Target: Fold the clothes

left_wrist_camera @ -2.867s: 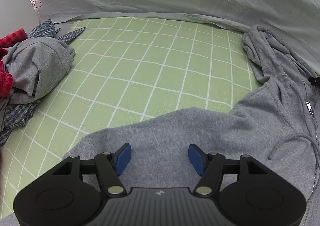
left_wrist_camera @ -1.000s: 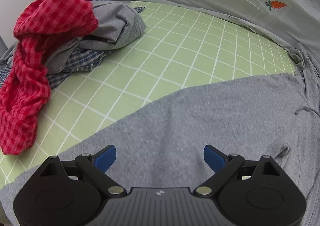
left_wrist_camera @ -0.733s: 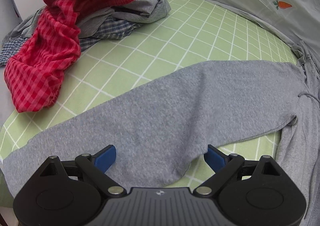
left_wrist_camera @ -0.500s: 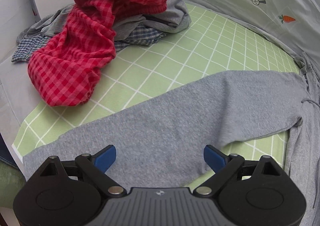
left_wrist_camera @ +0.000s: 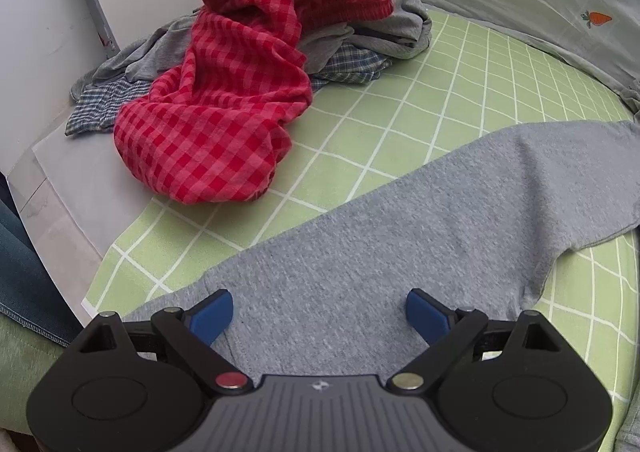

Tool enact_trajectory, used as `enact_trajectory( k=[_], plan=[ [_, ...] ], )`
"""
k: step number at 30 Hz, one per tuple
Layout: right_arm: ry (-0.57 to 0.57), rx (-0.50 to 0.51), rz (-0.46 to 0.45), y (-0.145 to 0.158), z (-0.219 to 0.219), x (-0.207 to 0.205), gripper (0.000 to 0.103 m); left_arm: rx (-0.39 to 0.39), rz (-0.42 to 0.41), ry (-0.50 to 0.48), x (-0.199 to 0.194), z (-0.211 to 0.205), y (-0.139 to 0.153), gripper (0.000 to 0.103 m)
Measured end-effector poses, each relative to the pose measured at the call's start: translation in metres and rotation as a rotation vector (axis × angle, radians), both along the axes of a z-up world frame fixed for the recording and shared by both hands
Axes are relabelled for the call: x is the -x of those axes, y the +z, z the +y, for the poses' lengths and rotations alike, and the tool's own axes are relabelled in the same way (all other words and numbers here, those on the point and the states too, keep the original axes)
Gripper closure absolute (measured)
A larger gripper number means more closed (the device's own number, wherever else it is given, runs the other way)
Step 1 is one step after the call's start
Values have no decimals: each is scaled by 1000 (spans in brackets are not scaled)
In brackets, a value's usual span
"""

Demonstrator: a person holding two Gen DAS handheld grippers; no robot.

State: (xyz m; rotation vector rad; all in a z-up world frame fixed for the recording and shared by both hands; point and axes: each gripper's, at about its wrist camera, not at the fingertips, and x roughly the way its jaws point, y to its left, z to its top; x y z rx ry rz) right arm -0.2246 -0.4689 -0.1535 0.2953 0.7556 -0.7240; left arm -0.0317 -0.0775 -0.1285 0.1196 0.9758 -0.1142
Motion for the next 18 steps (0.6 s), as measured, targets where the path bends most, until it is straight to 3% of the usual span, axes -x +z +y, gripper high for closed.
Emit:
enact_trajectory(
  k=[1, 3, 5, 10, 15, 18],
  plan=[
    [-4, 4, -3, 0, 2, 1, 0, 10, -12, -4, 1, 0, 1, 28],
    [-15, 12, -10, -1, 4, 1, 0, 13, -37, -19, 3, -1, 2, 50],
    [-23, 19, -16, -2, 6, 2, 0, -6, -60, -42, 3, -4, 3, 66],
    [-27, 23, -21, -2, 5, 1, 0, -139, -119, -28, -14, -3, 2, 67],
    [-8, 11, -16, -1, 1, 3, 0, -151, -79, 35, -44, 4, 7, 66],
    [24, -26, -5, 6, -5, 7, 0, -102, -60, 53, -41, 4, 18, 66]
  ],
)
